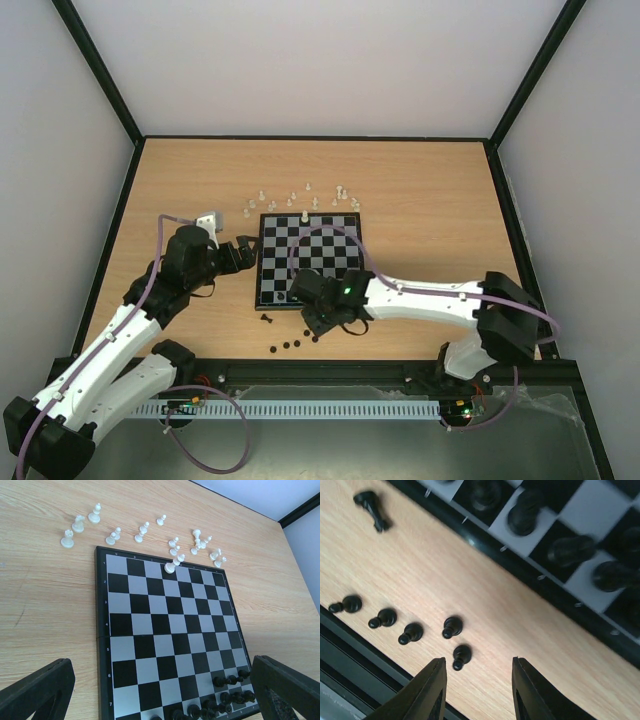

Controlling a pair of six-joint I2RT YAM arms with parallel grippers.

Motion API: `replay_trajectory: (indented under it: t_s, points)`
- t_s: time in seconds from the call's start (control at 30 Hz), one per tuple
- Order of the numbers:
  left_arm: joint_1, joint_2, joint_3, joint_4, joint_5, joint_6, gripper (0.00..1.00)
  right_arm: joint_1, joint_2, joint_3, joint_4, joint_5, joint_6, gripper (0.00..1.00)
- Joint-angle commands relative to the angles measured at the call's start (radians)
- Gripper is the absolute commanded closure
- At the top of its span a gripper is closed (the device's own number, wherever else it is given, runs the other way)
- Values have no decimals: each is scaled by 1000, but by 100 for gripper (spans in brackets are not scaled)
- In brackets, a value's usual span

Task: Set up the chess pieces on the board
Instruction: Pick up the chess piece at the center of the board.

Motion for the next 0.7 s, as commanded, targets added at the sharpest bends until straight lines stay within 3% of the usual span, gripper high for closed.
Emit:
replay_trajectory:
  t_s: [0.0,0.3,0.67]
  points:
    - [8,0,5,7,0,-2,1,69,93,-7,9,-24,10,63]
    - [8,-9,-6,5,3,-5,1,103,197,5,14,-15,27,64]
    - [8,-5,-7,13,10,-3,1,103,244,4,33,-24,25,79]
